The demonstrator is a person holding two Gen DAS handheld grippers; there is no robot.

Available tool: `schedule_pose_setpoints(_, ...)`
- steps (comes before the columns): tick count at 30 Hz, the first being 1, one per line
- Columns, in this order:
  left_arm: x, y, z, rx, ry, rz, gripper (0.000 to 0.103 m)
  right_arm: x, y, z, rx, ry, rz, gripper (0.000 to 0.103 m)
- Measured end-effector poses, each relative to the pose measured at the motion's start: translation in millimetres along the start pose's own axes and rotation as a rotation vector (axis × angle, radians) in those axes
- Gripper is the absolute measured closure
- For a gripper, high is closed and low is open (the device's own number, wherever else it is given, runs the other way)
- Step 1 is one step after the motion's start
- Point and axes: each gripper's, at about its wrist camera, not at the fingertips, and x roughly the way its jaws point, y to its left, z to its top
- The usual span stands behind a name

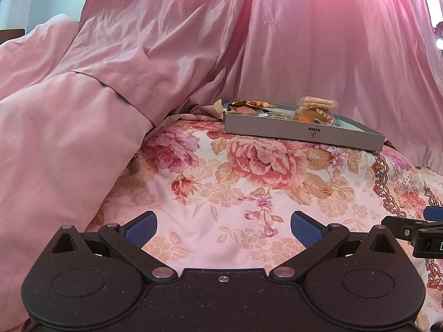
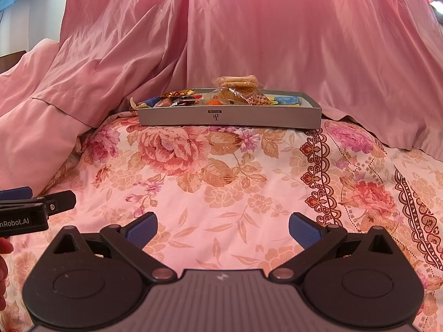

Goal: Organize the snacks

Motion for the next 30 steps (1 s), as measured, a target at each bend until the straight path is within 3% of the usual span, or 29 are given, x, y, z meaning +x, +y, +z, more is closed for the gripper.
schedule_pose_setpoints(10,0.5,-0.9,3.1,0.01,0.036,0.037,0.001,0.0,-0.4,-0.4,0.001,0.001,0.0,0.0)
schedule_pose_setpoints(30,-0.5,-0.4,3.5,0.005,0.033,0.019,0.001,-1.2,0.2,-0.2,0.003,0.003,-0.002,0.0)
